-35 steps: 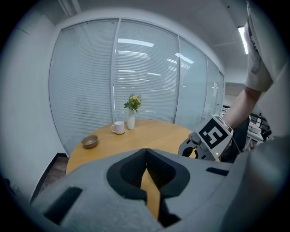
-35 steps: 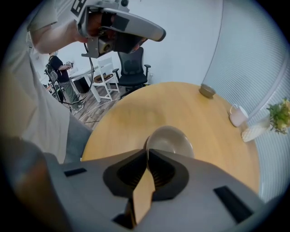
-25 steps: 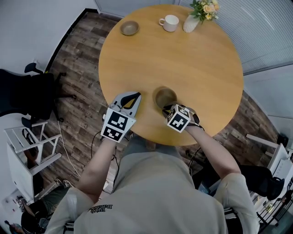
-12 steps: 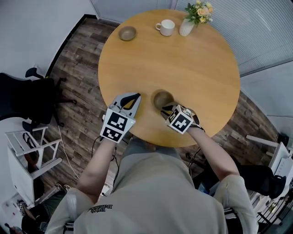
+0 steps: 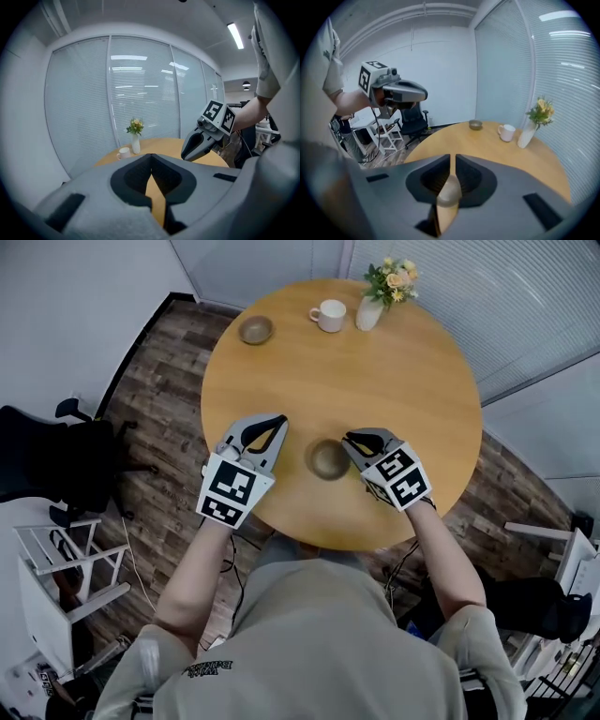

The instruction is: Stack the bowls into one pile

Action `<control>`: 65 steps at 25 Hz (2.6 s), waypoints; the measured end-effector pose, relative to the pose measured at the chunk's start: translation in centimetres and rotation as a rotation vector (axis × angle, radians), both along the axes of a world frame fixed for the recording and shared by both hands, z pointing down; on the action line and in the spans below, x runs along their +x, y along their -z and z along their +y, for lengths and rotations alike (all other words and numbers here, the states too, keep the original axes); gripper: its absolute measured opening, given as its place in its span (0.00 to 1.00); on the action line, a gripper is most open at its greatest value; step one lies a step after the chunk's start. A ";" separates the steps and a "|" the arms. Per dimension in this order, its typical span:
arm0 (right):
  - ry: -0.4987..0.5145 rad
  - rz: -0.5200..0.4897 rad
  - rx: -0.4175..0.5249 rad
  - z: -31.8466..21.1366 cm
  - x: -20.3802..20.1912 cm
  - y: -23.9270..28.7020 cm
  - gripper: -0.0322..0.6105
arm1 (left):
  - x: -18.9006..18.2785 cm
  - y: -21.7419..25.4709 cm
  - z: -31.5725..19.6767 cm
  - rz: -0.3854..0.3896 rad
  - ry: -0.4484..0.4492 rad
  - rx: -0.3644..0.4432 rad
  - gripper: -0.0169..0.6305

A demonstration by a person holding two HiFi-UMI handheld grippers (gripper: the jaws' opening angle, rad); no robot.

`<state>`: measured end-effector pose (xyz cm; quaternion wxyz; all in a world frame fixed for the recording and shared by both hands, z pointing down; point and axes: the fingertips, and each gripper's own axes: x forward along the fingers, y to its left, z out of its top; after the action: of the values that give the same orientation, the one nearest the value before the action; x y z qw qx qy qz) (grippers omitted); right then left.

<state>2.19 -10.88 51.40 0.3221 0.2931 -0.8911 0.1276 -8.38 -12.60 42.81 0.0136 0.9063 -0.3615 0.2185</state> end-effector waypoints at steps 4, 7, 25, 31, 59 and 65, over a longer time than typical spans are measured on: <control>-0.056 -0.063 0.097 -1.4 1.2 5.0 0.11 | 0.8 3.2 -0.4 0.009 -0.021 0.069 0.06; -0.093 -0.125 0.143 -1.6 1.9 8.4 0.11 | 1.5 5.3 -0.4 0.013 -0.037 0.115 0.06; -0.309 -0.290 0.448 0.8 7.3 22.7 0.11 | 3.8 16.1 2.7 0.182 -0.092 0.255 0.06; -0.358 -0.355 0.518 2.1 8.8 25.5 0.11 | 3.1 17.2 3.5 0.237 -0.074 0.252 0.06; -0.280 -0.268 0.462 1.7 7.0 22.4 0.11 | -0.5 15.3 -0.1 0.137 0.037 0.255 0.06; -0.262 -0.191 0.498 0.5 5.9 21.7 0.11 | -3.6 15.0 -3.6 0.128 0.061 0.271 0.06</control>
<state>8.07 -10.37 29.70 0.1360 0.4622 -0.8759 -0.0276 -11.93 -16.19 27.76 -0.0793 0.9004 -0.4136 0.1090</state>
